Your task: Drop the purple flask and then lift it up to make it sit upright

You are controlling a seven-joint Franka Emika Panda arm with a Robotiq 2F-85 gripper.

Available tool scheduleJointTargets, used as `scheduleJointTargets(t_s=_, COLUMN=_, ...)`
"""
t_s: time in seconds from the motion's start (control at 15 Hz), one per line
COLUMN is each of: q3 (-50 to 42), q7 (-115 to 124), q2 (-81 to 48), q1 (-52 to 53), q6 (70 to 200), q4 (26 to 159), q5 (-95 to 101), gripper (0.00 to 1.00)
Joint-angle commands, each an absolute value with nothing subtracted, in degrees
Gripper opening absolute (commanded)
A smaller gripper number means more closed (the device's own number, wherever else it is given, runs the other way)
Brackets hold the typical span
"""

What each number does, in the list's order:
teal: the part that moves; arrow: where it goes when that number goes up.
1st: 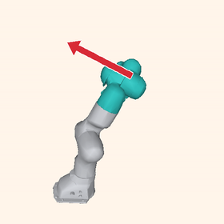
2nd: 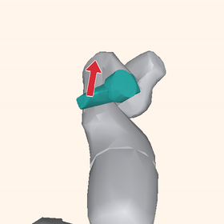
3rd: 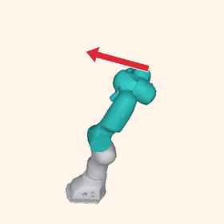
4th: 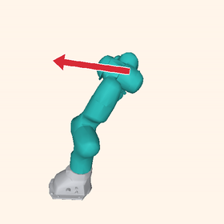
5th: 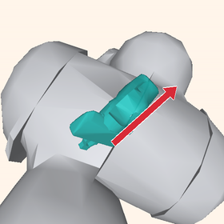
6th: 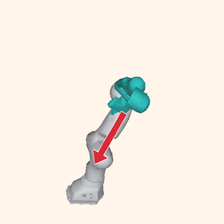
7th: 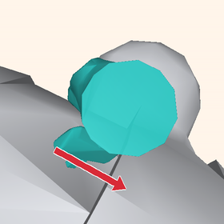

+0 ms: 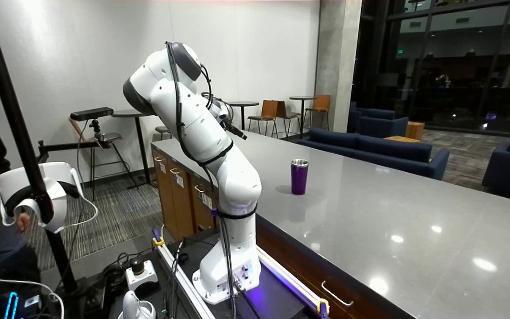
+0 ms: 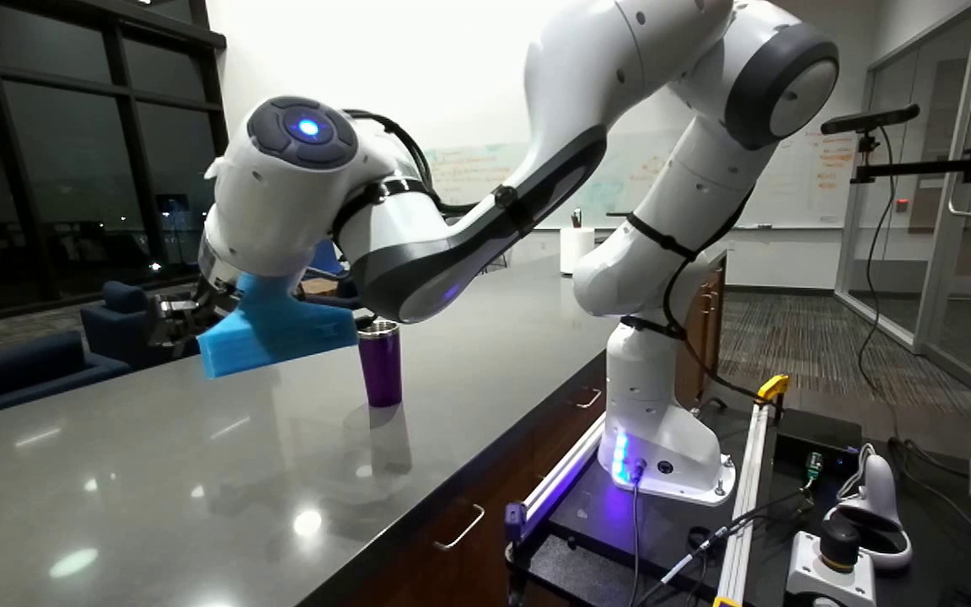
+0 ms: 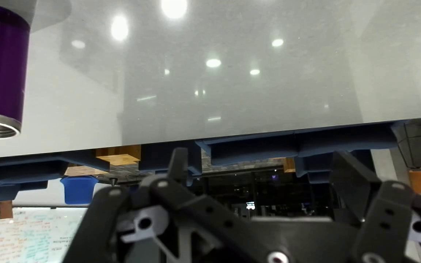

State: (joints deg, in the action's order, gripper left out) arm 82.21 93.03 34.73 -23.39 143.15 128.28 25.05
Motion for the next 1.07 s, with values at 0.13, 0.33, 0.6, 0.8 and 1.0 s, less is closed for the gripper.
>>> scheduleJointTargets(t_s=0.13, q3=76.6, q7=89.5, q2=37.4, q1=-22.0, q6=145.0, q4=132.4, q5=22.8, gripper=1.00)
scheduleJointTargets(t_s=0.33, q3=64.4, q7=84.4, q2=38.0, q1=-14.3, q6=143.8, q4=135.9, q5=22.5, gripper=1.00)
scheduleJointTargets(t_s=0.6, q3=46.9, q7=72.4, q2=41.8, q1=0.6, q6=148.1, q4=141.4, q5=17.2, gripper=1.00)
scheduleJointTargets(t_s=0.8, q3=33.9, q7=63.4, q2=44.8, q1=13.5, q6=150.7, q4=144.7, q5=9.7, gripper=1.00)
scheduleJointTargets(t_s=1.0, q3=24.5, q7=56.1, q2=52.4, q1=24.2, q6=146.0, q4=147.8, q5=0.1, gripper=1.00)
